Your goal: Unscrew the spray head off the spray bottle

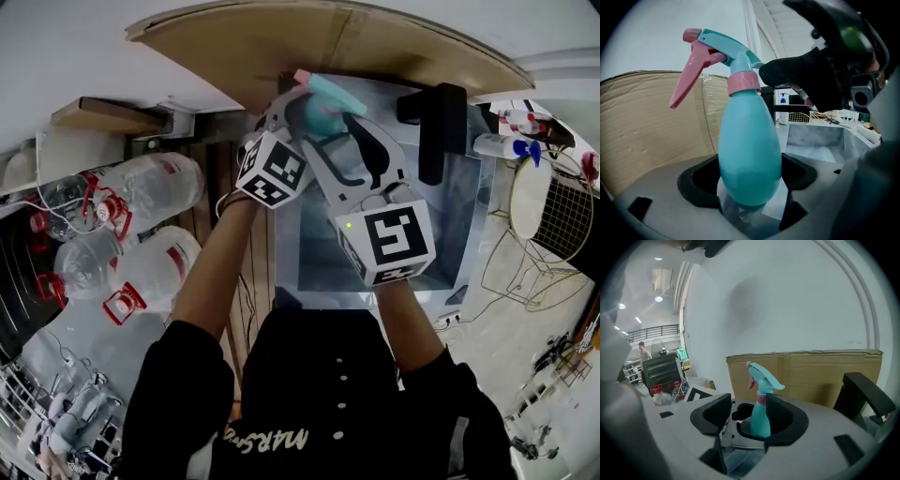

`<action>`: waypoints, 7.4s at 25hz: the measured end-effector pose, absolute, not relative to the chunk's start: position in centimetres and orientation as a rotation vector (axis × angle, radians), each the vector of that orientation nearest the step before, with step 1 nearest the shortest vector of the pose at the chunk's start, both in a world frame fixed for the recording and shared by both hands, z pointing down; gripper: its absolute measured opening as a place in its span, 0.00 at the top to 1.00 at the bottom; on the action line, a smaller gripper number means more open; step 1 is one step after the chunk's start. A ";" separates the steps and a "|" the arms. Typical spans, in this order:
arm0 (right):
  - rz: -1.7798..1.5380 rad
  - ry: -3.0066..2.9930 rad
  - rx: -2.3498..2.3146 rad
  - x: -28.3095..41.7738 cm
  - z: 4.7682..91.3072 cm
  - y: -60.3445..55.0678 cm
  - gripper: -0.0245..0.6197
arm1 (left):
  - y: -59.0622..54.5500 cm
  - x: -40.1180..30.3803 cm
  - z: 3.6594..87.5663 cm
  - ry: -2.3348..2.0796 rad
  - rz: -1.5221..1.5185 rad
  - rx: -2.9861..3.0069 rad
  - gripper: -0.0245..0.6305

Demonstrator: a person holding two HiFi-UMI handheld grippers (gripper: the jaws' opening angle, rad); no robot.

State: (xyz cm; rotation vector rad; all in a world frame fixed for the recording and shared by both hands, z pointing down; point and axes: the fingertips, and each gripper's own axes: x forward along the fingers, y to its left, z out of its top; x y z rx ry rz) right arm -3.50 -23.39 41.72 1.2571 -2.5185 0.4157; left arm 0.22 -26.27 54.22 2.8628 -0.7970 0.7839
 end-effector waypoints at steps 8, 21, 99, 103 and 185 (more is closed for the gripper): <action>0.376 -2.502 1.312 -3.4 41.7 -24.7 0.59 | -26.3 0.3 53.6 -0.813 0.773 2.863 0.34; 0.310 -2.546 1.227 -4.4 41.4 -25.4 0.46 | -26.2 0.6 54.1 -0.803 0.808 2.851 0.34; 0.181 -2.558 1.177 -2.3 42.7 -26.5 0.74 | -25.7 1.2 53.8 -0.756 0.798 2.882 0.34; 0.156 -2.593 1.105 -2.4 42.5 -26.4 0.73 | -25.7 1.1 53.8 -0.718 0.774 2.907 0.34; -0.072 -2.764 1.303 10.0 24.0 -11.2 0.73 | -10.8 -5.0 31.7 -1.330 0.397 2.853 0.93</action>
